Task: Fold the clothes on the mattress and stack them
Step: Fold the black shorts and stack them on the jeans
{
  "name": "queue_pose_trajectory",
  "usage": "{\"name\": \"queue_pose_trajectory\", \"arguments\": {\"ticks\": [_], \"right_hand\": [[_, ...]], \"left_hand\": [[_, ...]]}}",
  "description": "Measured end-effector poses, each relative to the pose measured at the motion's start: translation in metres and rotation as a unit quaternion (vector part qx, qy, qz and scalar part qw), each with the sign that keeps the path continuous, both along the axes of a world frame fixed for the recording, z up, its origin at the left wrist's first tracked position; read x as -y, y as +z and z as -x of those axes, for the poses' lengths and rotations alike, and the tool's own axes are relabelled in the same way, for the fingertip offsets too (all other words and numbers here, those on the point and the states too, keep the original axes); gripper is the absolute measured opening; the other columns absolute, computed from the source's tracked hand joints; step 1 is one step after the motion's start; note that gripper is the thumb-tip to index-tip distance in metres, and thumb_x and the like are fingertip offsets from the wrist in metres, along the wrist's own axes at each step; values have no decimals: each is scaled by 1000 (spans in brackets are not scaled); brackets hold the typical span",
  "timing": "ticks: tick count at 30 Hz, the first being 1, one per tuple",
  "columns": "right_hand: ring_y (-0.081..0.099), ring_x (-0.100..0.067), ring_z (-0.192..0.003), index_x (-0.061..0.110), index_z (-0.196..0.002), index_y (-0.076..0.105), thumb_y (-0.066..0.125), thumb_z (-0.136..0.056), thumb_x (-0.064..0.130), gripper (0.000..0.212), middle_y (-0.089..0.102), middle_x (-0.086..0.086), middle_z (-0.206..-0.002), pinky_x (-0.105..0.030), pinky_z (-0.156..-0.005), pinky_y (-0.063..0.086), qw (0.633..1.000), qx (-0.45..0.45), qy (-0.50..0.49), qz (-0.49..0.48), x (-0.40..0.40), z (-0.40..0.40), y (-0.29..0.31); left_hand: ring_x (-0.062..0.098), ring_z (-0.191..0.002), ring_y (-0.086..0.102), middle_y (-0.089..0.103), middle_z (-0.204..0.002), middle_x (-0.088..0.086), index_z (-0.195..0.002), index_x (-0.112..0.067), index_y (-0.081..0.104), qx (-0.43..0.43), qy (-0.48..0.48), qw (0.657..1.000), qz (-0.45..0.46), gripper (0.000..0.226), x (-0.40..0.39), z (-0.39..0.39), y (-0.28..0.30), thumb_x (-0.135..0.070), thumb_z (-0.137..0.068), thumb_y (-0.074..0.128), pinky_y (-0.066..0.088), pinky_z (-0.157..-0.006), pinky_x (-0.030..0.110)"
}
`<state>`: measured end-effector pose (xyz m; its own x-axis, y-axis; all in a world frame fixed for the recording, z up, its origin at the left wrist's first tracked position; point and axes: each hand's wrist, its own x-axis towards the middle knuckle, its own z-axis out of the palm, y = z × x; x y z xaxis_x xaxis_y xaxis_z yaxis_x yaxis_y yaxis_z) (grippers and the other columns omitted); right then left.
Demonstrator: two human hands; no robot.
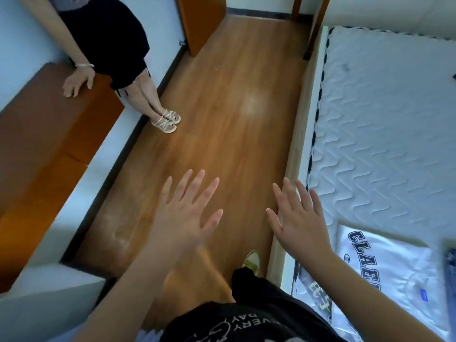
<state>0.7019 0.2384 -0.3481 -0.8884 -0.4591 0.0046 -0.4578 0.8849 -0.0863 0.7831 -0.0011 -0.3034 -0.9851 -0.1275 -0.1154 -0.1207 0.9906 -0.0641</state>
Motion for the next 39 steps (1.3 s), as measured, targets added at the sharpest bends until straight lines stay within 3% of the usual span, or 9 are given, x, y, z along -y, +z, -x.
{"name": "queue_pose_trajectory", "arguments": {"ticks": [7, 15, 22, 27, 31, 35, 39], "right_hand": [[30, -29, -145, 20, -148, 41, 23, -98, 51, 62, 39, -8, -153, -48, -119, 18, 997, 23, -74, -19, 16, 99, 22], [11, -25, -151, 24, -155, 23, 1, -94, 57, 72, 21, -4, -162, -45, -122, 3, 989, 54, -131, -31, 40, 230, 21], [19, -28, -149, 21, -153, 31, 10, -97, 55, 68, 29, -7, -159, -47, -122, 11, 980, 58, -187, -33, 81, 355, 26], [9, -25, -151, 24, -156, 18, 2, -95, 58, 72, 19, -4, -162, -45, -123, 5, 972, 62, -226, -34, 96, 433, 35], [14, -27, -150, 23, -154, 25, 5, -95, 58, 72, 25, -6, -160, -46, -122, 6, 968, 50, -246, -28, 98, 501, 43], [11, -25, -151, 25, -156, 19, 0, -95, 58, 72, 20, -4, -162, -45, -122, 5, 966, 50, -252, -42, 91, 583, 42], [20, -28, -149, 21, -153, 31, 5, -95, 57, 73, 28, -7, -159, -47, -122, 12, 969, 49, -242, -31, 81, 674, 41]], "left_hand": [[20, -151, 7, 21, -161, -2, -154, -38, 17, -15, -76, 997, -13, 67, 22, 132, 15, -69, -95, 9, 4, -119, 52], [20, -151, 8, 22, -161, -1, -154, -37, 17, -38, -122, 991, -38, 64, 55, 290, -1, -66, -97, 11, 8, -119, 54], [22, -151, 8, 22, -161, 1, -153, -34, 23, -29, -188, 981, -29, 66, 100, 443, -1, -67, -96, 10, 9, -120, 53], [22, -151, 5, 20, -162, 0, -153, -36, 21, -17, -231, 972, -28, 68, 113, 550, 13, -69, -95, 7, 6, -120, 54], [20, -151, 3, 19, -162, 0, -153, -36, 20, -20, -246, 968, -36, 67, 111, 623, 18, -69, -96, 8, 5, -120, 54], [21, -151, 5, 20, -162, 0, -153, -35, 20, -26, -246, 968, -41, 67, 107, 703, 21, -68, -96, 8, 3, -120, 53], [20, -151, 6, 19, -162, 0, -154, -38, 14, -32, -231, 972, -33, 66, 96, 795, 23, -68, -96, 6, 3, -121, 50]]}}
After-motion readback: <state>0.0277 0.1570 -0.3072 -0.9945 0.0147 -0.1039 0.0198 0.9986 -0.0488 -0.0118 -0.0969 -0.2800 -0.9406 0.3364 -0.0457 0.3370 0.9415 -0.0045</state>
